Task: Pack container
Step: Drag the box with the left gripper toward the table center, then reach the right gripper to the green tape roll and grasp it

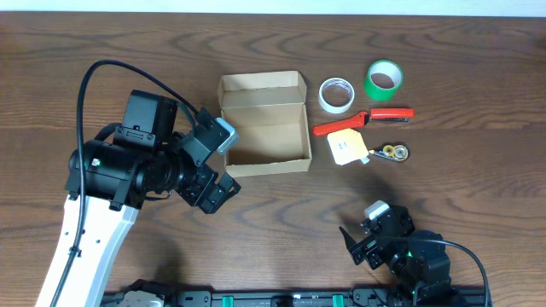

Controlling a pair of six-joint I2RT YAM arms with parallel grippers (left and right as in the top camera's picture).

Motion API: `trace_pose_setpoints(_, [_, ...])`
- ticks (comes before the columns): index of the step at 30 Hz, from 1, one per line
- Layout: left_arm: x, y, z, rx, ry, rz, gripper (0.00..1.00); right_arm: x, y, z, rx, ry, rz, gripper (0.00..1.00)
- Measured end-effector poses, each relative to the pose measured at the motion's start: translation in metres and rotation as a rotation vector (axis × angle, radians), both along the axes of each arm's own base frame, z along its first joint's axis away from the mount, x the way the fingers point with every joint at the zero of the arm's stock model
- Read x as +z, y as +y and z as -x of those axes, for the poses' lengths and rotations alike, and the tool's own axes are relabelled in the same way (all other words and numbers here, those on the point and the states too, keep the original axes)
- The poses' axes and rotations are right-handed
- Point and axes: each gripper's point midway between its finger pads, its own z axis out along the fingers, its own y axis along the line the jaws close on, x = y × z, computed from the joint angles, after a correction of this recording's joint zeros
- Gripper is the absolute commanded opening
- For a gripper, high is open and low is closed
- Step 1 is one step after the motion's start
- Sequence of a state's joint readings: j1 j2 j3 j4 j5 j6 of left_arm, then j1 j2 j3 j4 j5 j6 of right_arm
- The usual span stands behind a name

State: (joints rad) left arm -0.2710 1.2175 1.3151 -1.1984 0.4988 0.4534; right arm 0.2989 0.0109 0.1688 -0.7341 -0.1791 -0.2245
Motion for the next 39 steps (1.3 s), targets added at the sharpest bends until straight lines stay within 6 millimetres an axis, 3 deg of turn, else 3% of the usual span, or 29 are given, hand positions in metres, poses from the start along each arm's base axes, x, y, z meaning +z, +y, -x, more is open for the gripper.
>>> trace_pose_setpoints(11, [0.001,0.002,-0.007,0.01,-0.03,-0.016,0.95,0.0,0.0,0.0,0.0,0.0,0.0,0.99])
trace_pose_setpoints(26, [-0.007,0.024,-0.018,0.068,-0.073,-0.145,0.95,0.004,0.002,-0.002,0.005,-0.016,-0.009,0.99])
trace_pose_setpoints(29, [-0.007,0.025,-0.018,0.07,-0.074,-0.149,0.95,0.019,0.01,-0.007,0.036,-0.075,-0.052,0.99])
trace_pose_setpoints(34, [-0.007,0.026,-0.019,0.073,-0.077,-0.157,0.95,0.066,0.037,-0.01,0.125,-0.182,-0.266,0.99])
trace_pose_setpoints(39, [-0.007,0.026,-0.019,0.074,-0.077,-0.159,0.95,0.082,0.049,-0.005,0.157,-0.153,-0.409,0.99])
